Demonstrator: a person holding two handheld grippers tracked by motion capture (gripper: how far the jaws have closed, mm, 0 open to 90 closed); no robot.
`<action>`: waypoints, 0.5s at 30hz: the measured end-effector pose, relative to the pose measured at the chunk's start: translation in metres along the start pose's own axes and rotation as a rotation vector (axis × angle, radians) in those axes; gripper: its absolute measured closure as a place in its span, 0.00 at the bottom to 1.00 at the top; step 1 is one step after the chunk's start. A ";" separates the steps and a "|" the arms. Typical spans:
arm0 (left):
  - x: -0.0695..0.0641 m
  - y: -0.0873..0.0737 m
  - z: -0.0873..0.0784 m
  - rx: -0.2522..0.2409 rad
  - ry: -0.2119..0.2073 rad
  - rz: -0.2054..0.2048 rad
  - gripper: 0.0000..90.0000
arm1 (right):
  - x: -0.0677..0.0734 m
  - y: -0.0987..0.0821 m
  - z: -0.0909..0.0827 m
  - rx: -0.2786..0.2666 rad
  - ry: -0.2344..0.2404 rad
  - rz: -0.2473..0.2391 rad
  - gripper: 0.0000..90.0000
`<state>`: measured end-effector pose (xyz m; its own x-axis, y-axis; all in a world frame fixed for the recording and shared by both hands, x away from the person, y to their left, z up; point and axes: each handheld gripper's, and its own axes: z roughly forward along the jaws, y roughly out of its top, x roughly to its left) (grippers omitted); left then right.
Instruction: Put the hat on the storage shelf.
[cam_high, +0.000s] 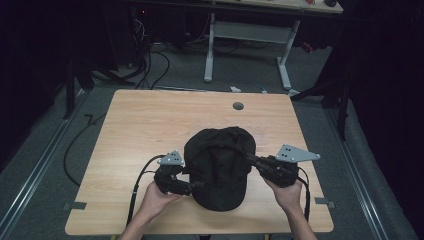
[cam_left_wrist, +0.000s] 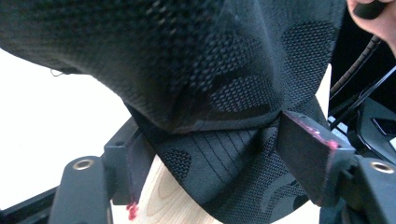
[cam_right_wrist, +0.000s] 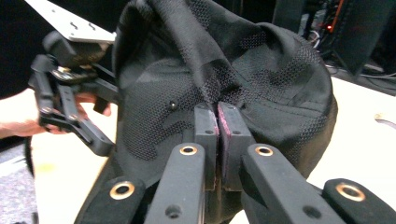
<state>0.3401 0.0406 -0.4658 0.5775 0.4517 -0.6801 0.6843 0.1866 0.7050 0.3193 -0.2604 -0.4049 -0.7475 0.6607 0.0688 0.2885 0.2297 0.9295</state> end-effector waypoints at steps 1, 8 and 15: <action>0.000 0.000 -0.001 0.000 0.000 0.004 0.35 | -0.001 -0.001 0.001 0.002 -0.006 -0.002 0.98; -0.004 0.001 -0.007 -0.012 -0.014 0.007 0.43 | -0.006 -0.008 0.005 0.020 -0.053 -0.008 0.98; -0.006 0.000 -0.009 0.004 -0.029 0.018 0.53 | -0.011 -0.010 0.009 0.019 -0.085 -0.015 0.97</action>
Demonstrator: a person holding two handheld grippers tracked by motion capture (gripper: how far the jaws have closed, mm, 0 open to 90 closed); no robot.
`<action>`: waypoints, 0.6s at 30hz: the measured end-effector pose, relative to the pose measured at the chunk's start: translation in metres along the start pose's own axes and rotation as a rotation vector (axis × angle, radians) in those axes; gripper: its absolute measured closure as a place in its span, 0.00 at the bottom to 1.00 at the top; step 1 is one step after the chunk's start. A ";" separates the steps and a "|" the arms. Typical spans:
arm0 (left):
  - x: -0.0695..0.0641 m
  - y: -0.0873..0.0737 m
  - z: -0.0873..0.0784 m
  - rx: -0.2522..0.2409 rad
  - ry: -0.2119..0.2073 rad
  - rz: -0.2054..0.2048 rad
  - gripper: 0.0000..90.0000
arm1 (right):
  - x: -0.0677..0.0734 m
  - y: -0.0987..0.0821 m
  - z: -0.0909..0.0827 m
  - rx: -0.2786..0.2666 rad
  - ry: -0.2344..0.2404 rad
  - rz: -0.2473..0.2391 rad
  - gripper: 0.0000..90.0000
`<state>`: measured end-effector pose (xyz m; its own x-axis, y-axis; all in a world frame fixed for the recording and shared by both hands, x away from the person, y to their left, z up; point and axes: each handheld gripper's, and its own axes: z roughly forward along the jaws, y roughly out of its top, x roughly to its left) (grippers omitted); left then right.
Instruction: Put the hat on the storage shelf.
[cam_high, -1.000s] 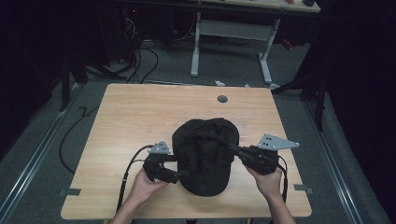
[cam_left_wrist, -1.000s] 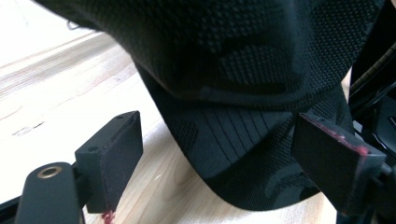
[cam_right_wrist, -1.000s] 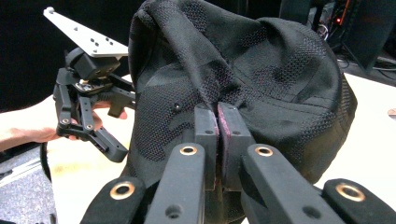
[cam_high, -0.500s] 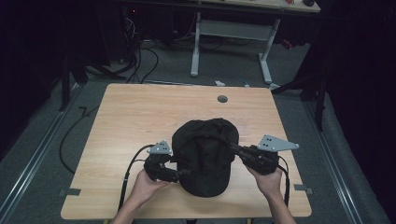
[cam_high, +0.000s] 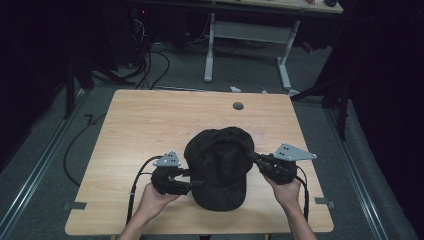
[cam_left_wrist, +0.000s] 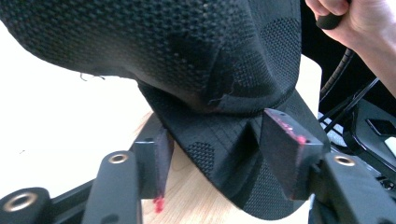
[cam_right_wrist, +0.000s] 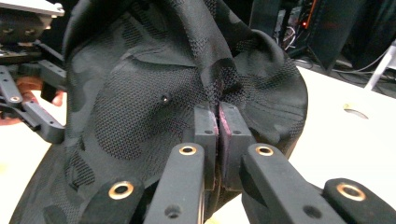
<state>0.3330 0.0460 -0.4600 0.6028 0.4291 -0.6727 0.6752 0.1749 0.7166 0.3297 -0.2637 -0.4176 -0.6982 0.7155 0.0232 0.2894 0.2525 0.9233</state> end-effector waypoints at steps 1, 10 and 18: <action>0.000 0.000 0.000 0.004 -0.001 0.001 0.56 | -0.001 0.000 0.001 -0.003 -0.003 0.001 0.97; 0.000 -0.002 -0.001 0.046 -0.011 -0.001 0.73 | -0.002 0.001 0.001 -0.018 -0.008 -0.009 0.97; 0.000 0.000 -0.005 0.059 -0.051 -0.027 0.86 | -0.001 0.003 -0.001 -0.032 -0.001 -0.015 0.95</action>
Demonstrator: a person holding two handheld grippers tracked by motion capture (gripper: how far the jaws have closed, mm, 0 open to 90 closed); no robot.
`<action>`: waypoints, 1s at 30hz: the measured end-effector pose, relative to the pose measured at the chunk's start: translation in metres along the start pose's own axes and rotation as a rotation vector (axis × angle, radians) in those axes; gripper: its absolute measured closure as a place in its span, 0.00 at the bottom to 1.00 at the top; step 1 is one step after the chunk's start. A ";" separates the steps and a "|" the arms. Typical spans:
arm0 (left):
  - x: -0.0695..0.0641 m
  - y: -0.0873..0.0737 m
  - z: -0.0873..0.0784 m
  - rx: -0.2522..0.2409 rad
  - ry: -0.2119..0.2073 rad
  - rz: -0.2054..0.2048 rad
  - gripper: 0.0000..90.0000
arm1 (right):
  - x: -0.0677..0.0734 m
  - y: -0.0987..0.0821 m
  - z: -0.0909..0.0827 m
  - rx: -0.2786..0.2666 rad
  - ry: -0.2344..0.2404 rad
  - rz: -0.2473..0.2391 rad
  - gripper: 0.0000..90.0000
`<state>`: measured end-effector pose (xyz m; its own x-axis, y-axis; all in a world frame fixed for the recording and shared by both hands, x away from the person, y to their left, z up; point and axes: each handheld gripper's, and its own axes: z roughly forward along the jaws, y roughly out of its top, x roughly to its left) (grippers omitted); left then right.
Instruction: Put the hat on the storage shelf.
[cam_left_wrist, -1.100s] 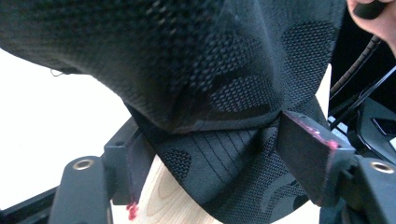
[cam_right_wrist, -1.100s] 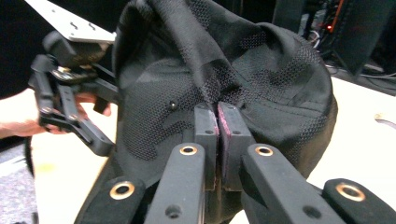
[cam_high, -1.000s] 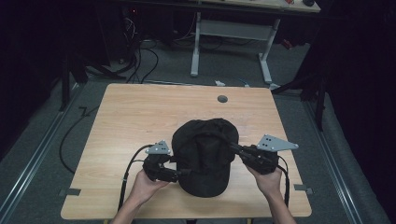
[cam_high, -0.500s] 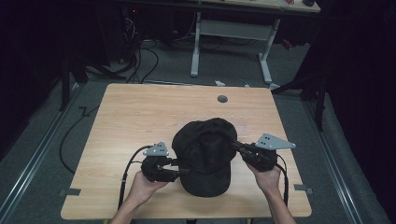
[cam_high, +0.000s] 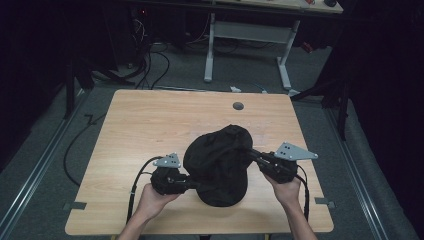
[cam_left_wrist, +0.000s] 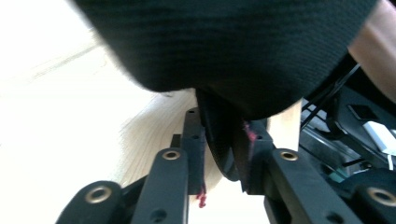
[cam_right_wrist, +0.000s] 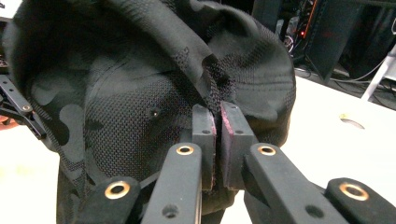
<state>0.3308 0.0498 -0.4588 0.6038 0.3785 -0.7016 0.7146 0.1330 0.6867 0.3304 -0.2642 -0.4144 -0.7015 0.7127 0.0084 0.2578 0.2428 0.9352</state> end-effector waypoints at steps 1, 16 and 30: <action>0.000 0.001 -0.001 0.000 -0.009 0.000 0.87 | 0.000 0.000 0.000 -0.003 0.000 -0.002 0.94; -0.021 0.004 -0.013 0.000 -0.124 0.014 0.96 | -0.005 0.003 -0.003 -0.061 0.014 0.053 0.84; -0.022 0.009 -0.021 -0.068 -0.094 0.040 0.96 | -0.016 -0.011 -0.008 -0.016 -0.041 0.131 0.54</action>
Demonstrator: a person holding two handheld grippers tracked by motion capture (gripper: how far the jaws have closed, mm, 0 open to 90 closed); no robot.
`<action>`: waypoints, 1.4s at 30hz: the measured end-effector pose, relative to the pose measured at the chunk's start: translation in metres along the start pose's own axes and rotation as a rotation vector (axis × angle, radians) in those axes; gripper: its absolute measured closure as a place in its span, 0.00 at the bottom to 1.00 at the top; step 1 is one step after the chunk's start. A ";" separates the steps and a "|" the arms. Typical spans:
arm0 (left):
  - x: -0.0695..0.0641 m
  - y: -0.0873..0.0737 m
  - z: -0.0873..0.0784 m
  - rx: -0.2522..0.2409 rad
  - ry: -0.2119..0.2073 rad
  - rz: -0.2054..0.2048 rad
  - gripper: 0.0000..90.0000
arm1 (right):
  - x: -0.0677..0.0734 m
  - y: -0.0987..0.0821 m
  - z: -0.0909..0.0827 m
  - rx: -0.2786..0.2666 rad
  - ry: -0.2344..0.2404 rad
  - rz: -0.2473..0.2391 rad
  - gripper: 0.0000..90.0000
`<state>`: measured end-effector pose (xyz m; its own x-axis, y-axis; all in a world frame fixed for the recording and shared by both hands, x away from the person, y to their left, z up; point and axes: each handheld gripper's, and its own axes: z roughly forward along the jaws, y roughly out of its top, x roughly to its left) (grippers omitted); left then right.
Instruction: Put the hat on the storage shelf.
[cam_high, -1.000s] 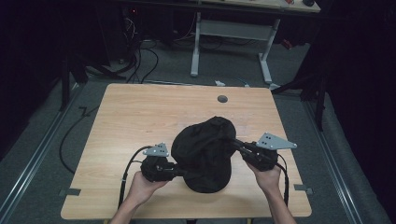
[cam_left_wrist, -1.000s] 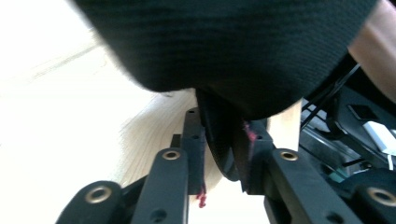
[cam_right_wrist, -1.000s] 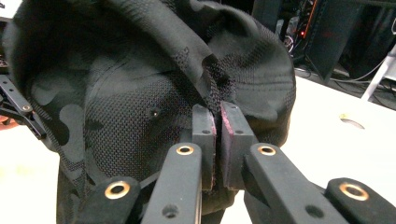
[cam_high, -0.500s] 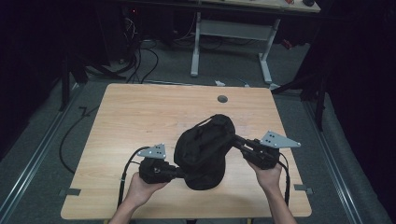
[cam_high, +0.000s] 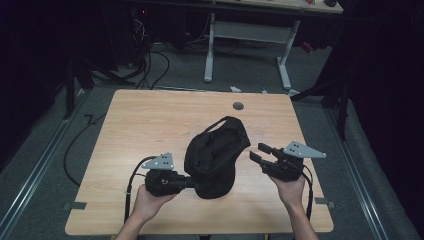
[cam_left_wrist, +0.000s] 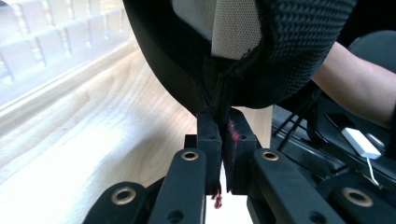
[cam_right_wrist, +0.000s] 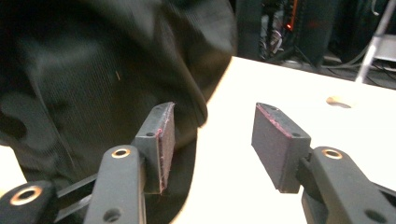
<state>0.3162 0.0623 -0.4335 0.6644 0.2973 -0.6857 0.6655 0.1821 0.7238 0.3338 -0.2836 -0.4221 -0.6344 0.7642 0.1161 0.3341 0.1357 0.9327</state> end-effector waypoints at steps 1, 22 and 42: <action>0.000 0.001 -0.001 -0.008 0.003 0.000 0.96 | -0.001 -0.002 0.000 0.012 -0.012 0.000 0.53; 0.001 0.018 -0.008 -0.143 0.103 0.046 0.96 | -0.031 -0.087 0.020 0.332 -0.299 0.105 0.47; 0.005 0.037 -0.011 -0.242 0.195 0.062 0.96 | -0.031 -0.102 0.029 0.382 -0.375 0.077 0.42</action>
<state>0.3403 0.0811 -0.4086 0.6080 0.4849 -0.6286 0.5098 0.3685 0.7774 0.3400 -0.3028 -0.5306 -0.3287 0.9443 -0.0159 0.6439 0.2364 0.7276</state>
